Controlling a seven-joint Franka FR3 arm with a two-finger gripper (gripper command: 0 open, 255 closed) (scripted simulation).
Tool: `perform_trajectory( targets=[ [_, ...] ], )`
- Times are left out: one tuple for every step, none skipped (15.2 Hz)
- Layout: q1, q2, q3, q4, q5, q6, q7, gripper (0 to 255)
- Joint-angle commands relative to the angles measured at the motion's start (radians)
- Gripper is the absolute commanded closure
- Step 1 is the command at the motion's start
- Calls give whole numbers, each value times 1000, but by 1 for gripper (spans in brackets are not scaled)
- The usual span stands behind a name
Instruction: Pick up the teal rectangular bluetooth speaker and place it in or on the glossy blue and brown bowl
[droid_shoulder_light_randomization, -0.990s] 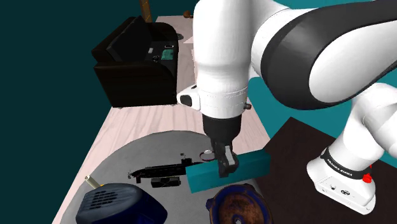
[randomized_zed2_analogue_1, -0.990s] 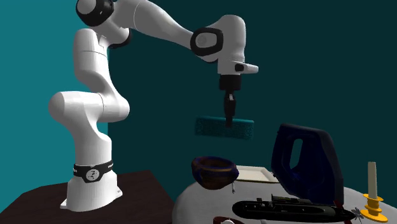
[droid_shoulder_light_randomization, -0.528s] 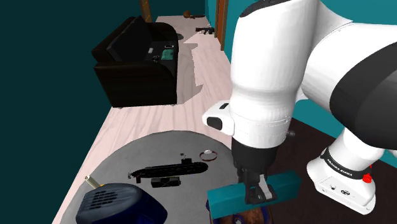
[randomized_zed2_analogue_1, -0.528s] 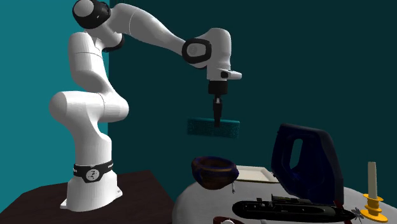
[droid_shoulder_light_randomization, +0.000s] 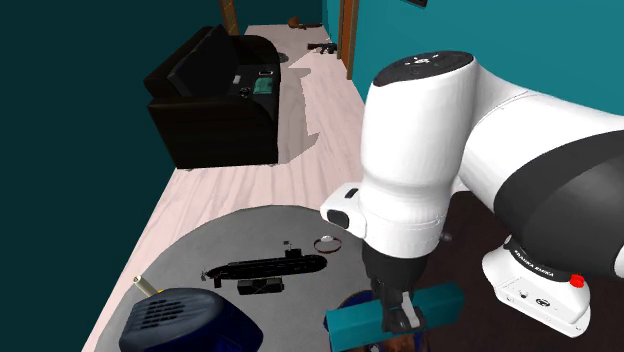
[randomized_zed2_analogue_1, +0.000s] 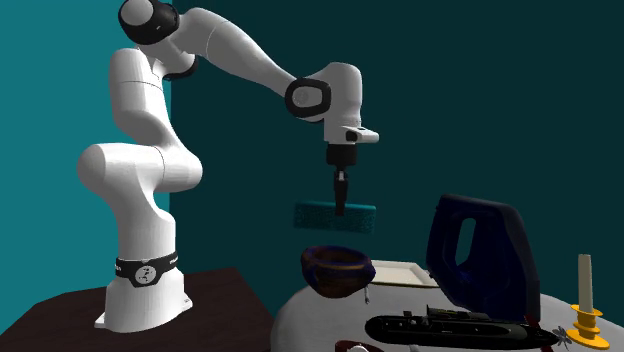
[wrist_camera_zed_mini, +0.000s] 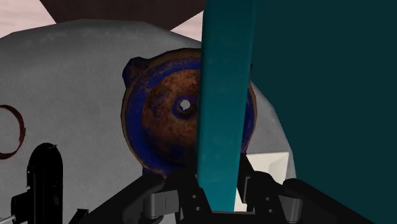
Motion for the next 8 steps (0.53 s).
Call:
perform_trajectory(
  targets=[
    [-1,20,6,-11,-2,31,-1,255],
    [-1,28,9,-18,-2,46,-2,255],
    [-1,37,11,-24,-2,61,-3,255],
    [-1,46,14,-31,-2,77,-4,255],
    [-1,55,16,-37,-3,92,-5,255],
    [-1,65,19,-44,-3,108,-5,255],
    [-1,75,21,-50,-4,123,-6,255],
    [-1,80,23,-52,-5,131,-6,255]
  ],
)
